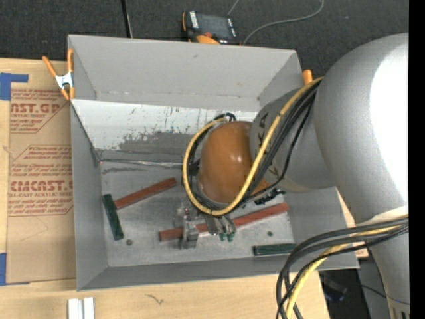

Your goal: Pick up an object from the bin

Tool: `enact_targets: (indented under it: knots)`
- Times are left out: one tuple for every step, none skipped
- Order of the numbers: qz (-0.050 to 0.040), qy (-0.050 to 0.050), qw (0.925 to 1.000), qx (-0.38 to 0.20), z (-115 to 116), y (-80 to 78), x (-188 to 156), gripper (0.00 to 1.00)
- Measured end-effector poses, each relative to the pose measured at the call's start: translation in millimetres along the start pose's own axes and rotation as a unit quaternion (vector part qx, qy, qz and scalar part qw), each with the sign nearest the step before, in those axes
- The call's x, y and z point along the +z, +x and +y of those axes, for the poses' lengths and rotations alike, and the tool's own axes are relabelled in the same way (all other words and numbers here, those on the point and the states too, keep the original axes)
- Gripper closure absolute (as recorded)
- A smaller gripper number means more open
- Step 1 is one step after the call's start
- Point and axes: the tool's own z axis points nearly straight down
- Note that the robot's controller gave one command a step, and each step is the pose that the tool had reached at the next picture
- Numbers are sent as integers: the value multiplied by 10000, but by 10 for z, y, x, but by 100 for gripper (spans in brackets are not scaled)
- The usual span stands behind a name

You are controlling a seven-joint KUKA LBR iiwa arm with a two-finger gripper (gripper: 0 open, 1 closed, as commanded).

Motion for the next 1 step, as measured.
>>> enact_targets:
  knots:
    - [-54, 8, 9994, -342, -402, -200, -1810, 100]
